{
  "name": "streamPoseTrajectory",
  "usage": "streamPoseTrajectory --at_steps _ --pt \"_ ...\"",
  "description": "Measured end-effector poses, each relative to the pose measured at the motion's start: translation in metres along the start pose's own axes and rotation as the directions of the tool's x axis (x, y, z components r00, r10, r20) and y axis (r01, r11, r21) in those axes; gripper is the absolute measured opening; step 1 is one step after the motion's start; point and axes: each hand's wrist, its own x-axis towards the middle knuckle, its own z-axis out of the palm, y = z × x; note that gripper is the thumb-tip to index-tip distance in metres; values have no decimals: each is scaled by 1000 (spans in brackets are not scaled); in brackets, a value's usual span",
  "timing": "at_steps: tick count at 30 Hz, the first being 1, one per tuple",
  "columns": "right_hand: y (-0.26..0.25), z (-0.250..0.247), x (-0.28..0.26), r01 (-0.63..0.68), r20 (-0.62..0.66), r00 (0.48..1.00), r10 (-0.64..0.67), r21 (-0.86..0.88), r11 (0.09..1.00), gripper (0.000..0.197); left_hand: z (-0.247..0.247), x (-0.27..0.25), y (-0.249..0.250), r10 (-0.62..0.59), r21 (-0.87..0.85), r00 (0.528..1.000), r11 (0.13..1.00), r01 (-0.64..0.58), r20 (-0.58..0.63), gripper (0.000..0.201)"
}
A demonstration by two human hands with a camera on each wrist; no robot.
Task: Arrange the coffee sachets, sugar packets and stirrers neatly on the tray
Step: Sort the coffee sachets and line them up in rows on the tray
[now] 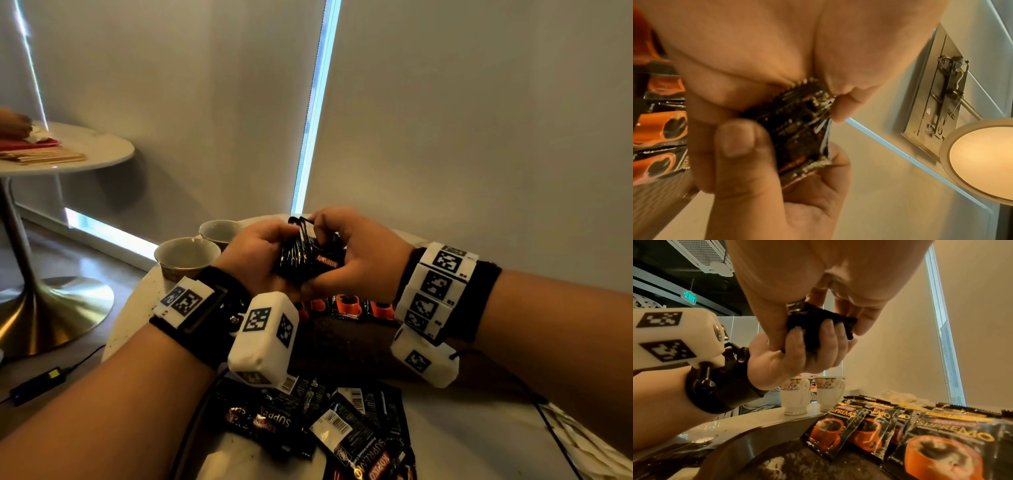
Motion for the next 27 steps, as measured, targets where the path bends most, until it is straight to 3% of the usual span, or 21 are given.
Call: streamPoseTrajectory --at_steps 3,8,10,13,15,16,22,27 --pt "6 0 2 -21 22 1000 21 23 1000 54 0 2 0 -2 54 1000 999 1 17 41" --pt "8 0 7 31 -62 997 -40 -138 990 42 -4 -2 3 -64 134 996 989 55 63 44" --pt "6 0 5 39 -66 997 -48 -136 990 44 2 -7 3 -73 84 994 994 66 85 45" --pt "3 4 1 46 -37 998 -50 -111 993 55 -3 -3 1 30 -57 998 998 -27 50 52" --pt "2 6 1 75 -57 995 -84 -142 987 54 -4 -1 4 63 -83 998 995 -61 20 34" --pt "3 7 1 88 -81 992 -100 -144 986 51 -4 -2 3 36 -95 998 995 -31 50 35" --pt "9 4 -2 112 -141 981 -137 -173 979 46 -5 -7 -1 -49 120 980 992 26 194 57" --pt "6 9 0 105 -61 990 -129 -310 945 51 -1 -7 -1 -19 132 987 991 -3 162 35"
